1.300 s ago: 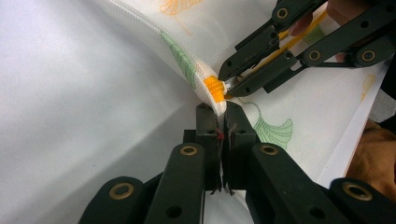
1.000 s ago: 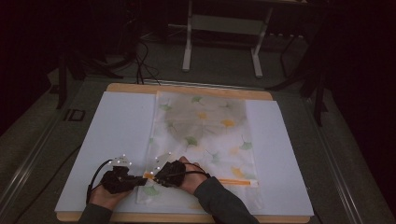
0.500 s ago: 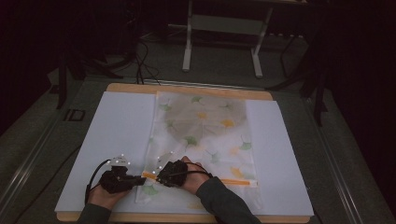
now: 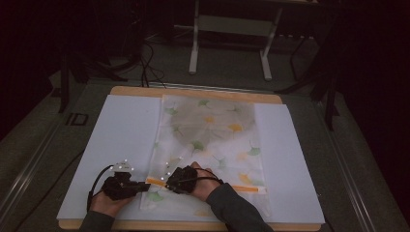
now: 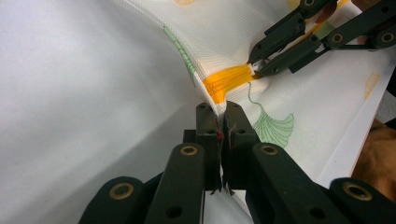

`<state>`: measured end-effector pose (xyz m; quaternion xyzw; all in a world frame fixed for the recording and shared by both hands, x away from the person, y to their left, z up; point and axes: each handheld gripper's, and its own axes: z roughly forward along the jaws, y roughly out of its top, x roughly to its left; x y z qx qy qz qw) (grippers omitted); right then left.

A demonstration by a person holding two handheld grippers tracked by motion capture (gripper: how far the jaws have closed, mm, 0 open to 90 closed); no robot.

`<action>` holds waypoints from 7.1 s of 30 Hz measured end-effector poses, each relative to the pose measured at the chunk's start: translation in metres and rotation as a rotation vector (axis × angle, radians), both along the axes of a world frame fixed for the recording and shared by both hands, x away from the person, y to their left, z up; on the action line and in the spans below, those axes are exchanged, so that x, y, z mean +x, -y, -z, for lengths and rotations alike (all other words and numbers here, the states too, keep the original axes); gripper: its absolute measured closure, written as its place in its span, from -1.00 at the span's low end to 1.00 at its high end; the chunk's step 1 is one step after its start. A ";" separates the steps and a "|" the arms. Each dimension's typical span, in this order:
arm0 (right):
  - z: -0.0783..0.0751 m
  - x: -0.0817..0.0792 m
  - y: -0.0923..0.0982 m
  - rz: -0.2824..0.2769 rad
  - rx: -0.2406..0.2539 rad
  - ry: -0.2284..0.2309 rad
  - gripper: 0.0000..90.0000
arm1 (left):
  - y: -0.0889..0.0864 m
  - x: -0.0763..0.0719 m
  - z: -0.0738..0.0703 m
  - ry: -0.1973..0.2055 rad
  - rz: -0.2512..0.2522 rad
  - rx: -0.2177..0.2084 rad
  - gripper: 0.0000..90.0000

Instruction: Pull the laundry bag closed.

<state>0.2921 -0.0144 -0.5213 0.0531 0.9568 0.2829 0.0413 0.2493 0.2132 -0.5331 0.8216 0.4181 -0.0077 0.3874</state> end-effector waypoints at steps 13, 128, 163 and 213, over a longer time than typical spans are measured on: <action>-0.001 0.000 0.006 0.003 -0.015 0.005 0.87 | 0.000 -0.001 0.000 0.004 0.002 0.001 0.93; -0.011 -0.002 0.068 0.034 -0.173 0.035 0.87 | -0.005 -0.003 -0.001 0.013 -0.005 0.009 0.95; -0.014 -0.002 0.086 0.039 -0.216 0.030 0.87 | -0.006 -0.003 -0.001 0.013 -0.012 0.010 0.96; -0.016 -0.001 0.115 0.059 -0.273 0.029 0.87 | -0.007 -0.003 -0.001 0.014 -0.009 0.013 0.95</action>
